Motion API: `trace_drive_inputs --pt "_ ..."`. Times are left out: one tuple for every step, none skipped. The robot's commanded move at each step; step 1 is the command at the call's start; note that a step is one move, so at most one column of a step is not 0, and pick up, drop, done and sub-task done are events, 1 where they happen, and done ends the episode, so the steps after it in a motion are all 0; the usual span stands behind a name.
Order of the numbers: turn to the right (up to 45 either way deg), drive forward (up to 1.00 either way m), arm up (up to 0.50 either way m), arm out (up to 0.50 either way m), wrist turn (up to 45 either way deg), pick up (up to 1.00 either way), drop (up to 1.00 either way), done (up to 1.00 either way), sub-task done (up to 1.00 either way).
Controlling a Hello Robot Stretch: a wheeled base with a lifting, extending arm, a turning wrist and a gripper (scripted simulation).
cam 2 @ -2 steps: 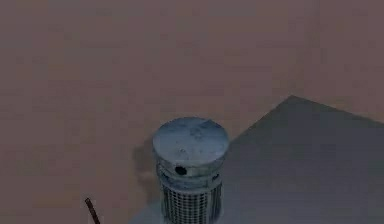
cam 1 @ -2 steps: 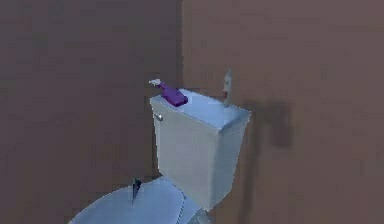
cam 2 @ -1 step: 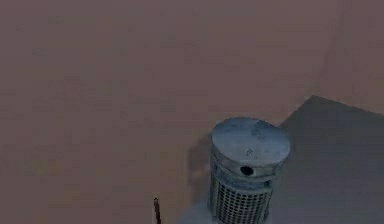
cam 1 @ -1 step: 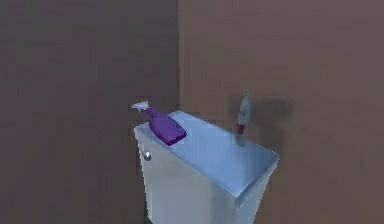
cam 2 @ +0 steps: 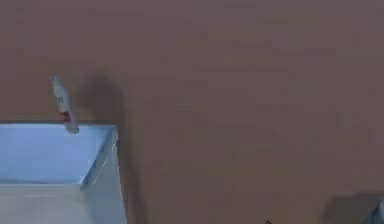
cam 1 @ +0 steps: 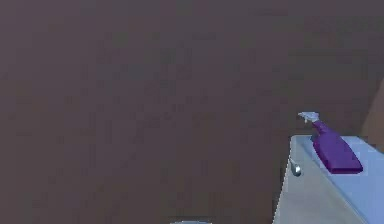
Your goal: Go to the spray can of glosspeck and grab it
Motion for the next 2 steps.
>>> trace_drive_inputs --pt "-45.0 0.0 0.0 0.0 0.0 0.0 0.0 0.0 0.0" --pt "-30.0 0.0 0.0 0.0 0.0 0.0 0.0 0.0 0.0"
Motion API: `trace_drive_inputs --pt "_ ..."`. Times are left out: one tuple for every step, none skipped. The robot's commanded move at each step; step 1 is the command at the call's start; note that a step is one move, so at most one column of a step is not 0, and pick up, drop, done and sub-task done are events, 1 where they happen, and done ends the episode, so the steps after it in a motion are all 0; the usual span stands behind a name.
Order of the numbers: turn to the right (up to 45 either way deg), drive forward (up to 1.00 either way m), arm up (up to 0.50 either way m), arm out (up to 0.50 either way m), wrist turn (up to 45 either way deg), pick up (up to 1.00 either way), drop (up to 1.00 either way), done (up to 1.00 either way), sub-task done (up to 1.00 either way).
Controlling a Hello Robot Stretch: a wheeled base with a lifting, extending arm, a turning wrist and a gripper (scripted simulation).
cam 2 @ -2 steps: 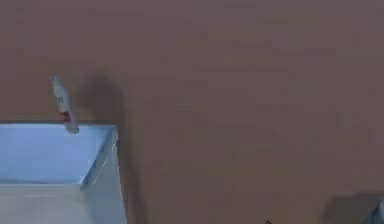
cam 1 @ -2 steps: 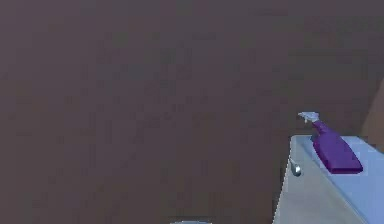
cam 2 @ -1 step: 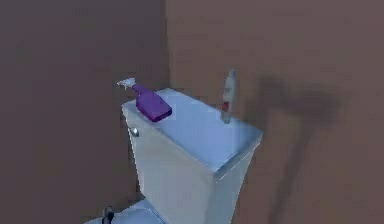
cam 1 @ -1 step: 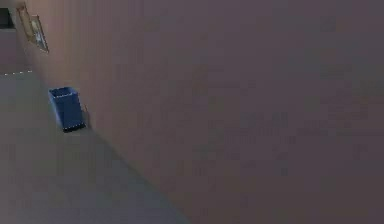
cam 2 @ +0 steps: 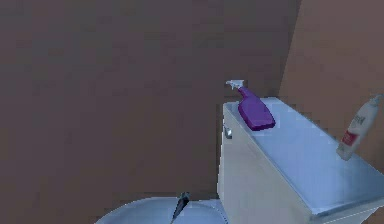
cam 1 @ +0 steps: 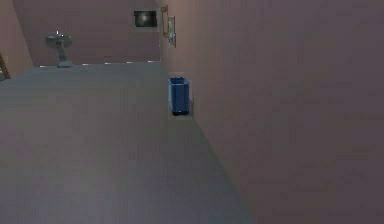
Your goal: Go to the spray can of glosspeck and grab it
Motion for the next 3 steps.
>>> trace_drive_inputs --pt "0.0 0.0 0.5 0.0 0.0 0.0 0.0 0.0 0.0" --pt "0.0 0.0 0.14 0.0 0.0 0.0 0.0 0.0 0.0" --pt "0.0 0.0 0.0 0.22 0.0 0.0 0.0 0.0 0.0"
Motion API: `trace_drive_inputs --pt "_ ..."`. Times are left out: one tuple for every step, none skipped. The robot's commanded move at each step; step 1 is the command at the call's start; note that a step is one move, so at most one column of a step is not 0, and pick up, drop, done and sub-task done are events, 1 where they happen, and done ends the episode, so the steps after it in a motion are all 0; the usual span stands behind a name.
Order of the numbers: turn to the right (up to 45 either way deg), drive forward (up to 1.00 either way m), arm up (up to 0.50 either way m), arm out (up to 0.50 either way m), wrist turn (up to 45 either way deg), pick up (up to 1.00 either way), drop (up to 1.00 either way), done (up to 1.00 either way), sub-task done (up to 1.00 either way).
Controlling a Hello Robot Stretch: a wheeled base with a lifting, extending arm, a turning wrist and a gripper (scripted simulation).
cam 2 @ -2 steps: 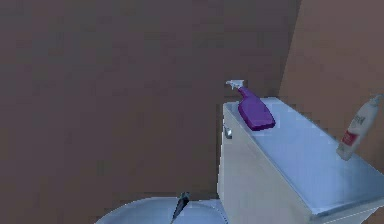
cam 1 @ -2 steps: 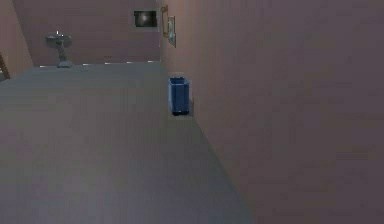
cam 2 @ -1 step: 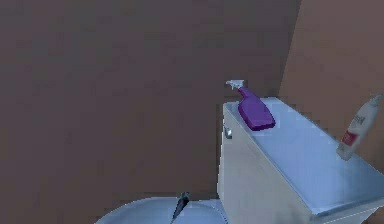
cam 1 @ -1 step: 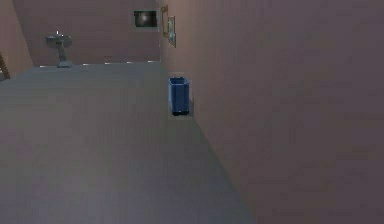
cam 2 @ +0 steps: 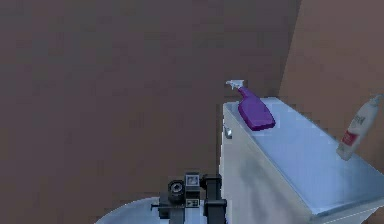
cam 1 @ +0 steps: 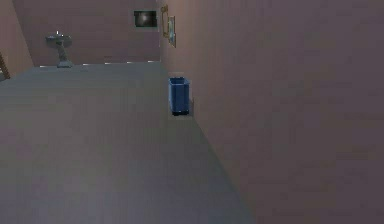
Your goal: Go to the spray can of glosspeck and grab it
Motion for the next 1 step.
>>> trace_drive_inputs --pt "0.0 0.0 0.0 0.0 45.0 0.0 0.0 0.0 0.0"
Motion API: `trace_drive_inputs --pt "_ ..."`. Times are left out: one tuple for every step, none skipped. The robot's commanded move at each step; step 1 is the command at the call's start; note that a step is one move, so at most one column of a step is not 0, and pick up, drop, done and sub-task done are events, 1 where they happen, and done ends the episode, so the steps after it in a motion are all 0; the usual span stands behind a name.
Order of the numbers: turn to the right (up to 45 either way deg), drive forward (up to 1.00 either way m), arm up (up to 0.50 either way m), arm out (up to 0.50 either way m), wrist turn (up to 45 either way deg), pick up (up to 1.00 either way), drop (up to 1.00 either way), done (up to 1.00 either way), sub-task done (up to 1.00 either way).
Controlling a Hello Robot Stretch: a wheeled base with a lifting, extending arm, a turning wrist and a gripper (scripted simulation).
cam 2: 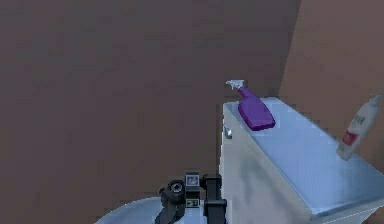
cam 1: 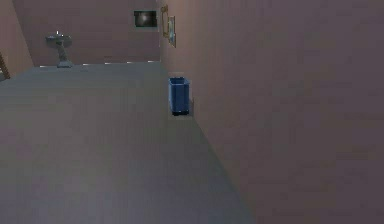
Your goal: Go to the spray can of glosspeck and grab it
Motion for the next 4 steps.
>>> trace_drive_inputs --pt "0.0 0.0 0.0 0.0 45.0 0.0 0.0 0.0 0.0" --pt "0.0 0.0 0.0 0.0 45.0 0.0 0.0 0.0 0.0" --pt "0.0 0.0 0.0 0.0 24.0 0.0 0.0 0.0 0.0" --pt "0.0 0.0 -0.3 0.0 0.0 0.0 0.0 0.0 0.0"
